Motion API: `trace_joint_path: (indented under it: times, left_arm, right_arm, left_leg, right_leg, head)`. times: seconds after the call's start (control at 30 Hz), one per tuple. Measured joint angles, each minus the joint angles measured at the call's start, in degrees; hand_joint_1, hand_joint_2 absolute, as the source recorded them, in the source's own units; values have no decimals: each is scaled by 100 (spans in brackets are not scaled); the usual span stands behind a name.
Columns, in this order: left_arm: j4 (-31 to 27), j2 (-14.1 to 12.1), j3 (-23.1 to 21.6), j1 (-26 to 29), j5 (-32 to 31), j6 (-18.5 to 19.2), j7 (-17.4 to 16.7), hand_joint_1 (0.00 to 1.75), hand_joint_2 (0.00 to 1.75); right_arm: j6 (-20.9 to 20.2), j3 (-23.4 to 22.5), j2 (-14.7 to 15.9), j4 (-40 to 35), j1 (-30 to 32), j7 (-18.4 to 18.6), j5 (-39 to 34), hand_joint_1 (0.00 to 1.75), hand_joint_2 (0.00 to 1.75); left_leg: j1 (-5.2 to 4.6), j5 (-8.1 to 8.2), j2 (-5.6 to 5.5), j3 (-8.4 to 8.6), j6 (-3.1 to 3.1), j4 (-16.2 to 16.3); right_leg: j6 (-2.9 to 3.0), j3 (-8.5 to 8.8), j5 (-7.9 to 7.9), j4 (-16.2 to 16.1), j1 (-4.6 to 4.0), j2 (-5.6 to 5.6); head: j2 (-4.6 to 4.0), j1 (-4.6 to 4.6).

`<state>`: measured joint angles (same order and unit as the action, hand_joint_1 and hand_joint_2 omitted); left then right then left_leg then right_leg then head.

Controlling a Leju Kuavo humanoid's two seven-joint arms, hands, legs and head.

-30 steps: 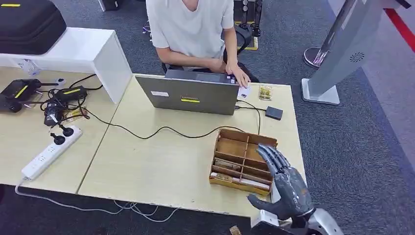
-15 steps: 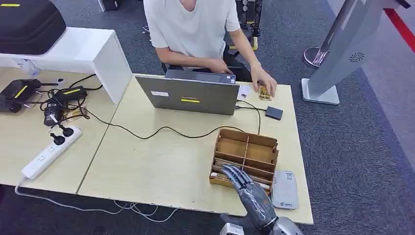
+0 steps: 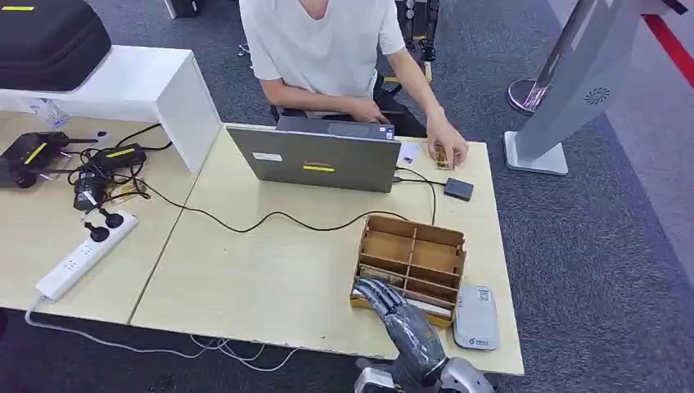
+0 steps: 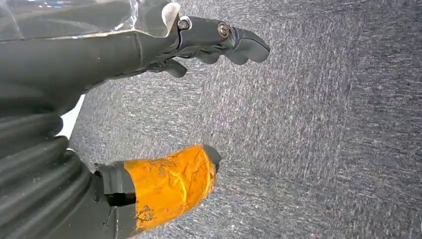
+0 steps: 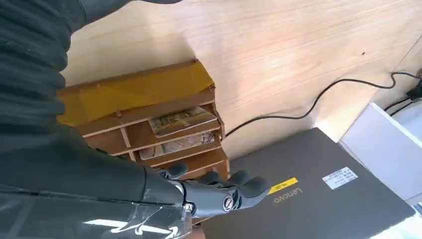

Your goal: Pass the card to the sensor for recognition and then transmit it.

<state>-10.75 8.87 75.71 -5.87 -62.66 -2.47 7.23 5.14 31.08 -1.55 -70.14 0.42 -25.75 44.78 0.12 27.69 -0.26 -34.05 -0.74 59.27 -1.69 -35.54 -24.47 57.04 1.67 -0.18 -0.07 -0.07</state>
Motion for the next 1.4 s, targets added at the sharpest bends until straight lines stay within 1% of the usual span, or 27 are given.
trace_joint_path:
  times: [0.1, 0.2, 0.4, 0.43, 0.53, 0.57, 1.0, 1.4]
  left_arm:
    - [0, 0, 0, -2, -11, 9, 4, 0, 175]
    - [0, 0, 0, -2, -18, 13, 4, 0, 175]
    - [0, 0, 0, -2, -68, 24, 4, 0, 175]
    - [0, 0, 0, -1, -74, 24, 4, 0, 175]
    - [0, 2, 2, -2, -103, 26, 4, 0, 175]
    - [0, 2, 0, -2, -107, 30, 4, 0, 175]
    - [0, 83, 2, 2, -168, 35, -166, 0, 175]
    - [0, 116, 0, 4, -168, 35, -179, 0, 175]
  right_arm:
    - [31, 0, -46, 133, -81, -24, -39, 0, 175]
    - [179, 0, -92, 299, -183, -33, -39, 0, 175]
    - [339, -48, -183, 555, -337, -17, 43, 0, 175]
    - [409, -74, -201, 597, -356, -13, 103, 0, 175]
    - [795, -164, -279, 797, -457, 94, 406, 0, 175]
    - [850, -181, -297, 874, -495, 118, 450, 0, 175]
    - [1071, -426, -433, 1539, -611, 166, 512, 0, 175]
    - [1132, -446, -483, 1792, -705, 164, 536, 0, 175]
  left_leg:
    - [0, 0, 0, 0, 0, 0]
    - [0, -1, 1, 1, 1, 0]
    - [0, -1, 0, 1, 1, 0]
    - [0, -1, 0, 0, 1, 0]
    - [0, -1, 1, 1, 1, 0]
    - [0, -1, 1, 1, 1, 0]
    - [0, -1, 0, 1, 1, 0]
    - [0, -1, 0, 5, 1, 0]
  right_leg:
    - [0, 0, 0, 0, 0, 0]
    - [0, 0, 1, 0, 0, 0]
    - [0, 0, 1, 0, 0, 0]
    - [0, 0, 1, 0, 0, 0]
    - [0, 0, 1, 0, 0, 1]
    - [0, 0, 1, 0, 0, 1]
    - [0, 0, 0, 0, 0, 1]
    - [0, 3, 1, 0, 0, 0]
  head:
    - [0, 0]
    - [0, 0]
    - [0, 0]
    - [0, 0]
    - [0, 0]
    - [0, 0]
    - [0, 0]
    - [0, 0]
